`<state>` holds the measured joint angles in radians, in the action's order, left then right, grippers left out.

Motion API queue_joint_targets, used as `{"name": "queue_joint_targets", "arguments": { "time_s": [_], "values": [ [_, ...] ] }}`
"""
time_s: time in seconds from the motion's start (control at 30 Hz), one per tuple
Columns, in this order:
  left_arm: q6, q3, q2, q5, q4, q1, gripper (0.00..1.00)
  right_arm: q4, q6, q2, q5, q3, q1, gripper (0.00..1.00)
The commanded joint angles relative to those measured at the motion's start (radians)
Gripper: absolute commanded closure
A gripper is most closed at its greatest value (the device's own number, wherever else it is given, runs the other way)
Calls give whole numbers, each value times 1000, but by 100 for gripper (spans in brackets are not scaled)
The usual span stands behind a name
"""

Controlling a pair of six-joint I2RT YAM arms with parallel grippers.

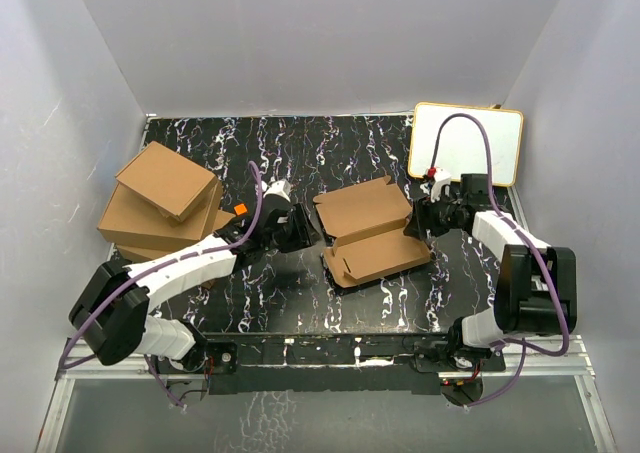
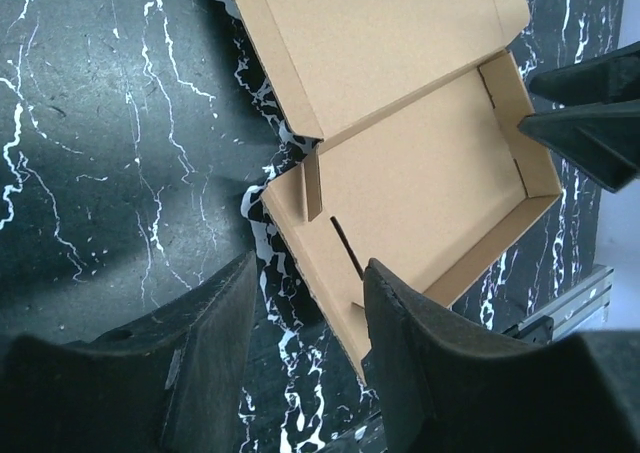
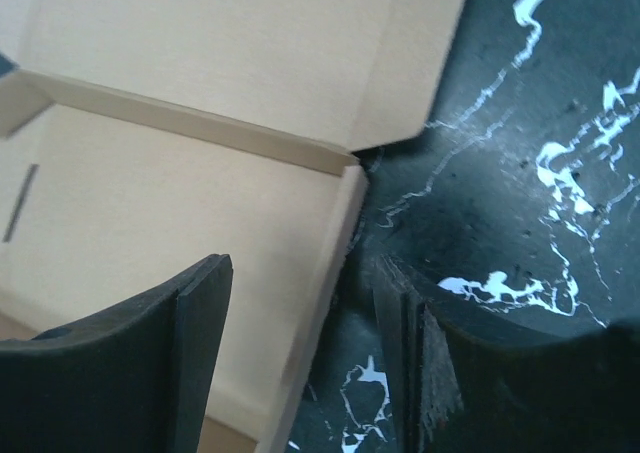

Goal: Fold the paper box

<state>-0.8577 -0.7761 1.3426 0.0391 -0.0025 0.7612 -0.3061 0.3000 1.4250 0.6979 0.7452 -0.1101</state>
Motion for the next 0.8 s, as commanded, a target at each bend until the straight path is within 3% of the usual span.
{"name": "queue_joint_targets", "arguments": {
  "time_s": [0.0,0.17,0.4,0.6,0.77],
  "values": [
    [-26,4,-8,14,64,2,55,-16,22,35,-180,65,28,38],
    [-42,26,-8,24,105,-13,55,-5,29,43,-242,66,64,46],
    [-133,22,47,27,148,-31,56,-5,34,44,-251,65,80,70],
    [-196,-47,130,69,64,-42,56,-1,35,46,-260,60,88,79],
    [-301,-53,191,67,101,-59,52,1,34,46,-260,58,90,82]
  ]
}}
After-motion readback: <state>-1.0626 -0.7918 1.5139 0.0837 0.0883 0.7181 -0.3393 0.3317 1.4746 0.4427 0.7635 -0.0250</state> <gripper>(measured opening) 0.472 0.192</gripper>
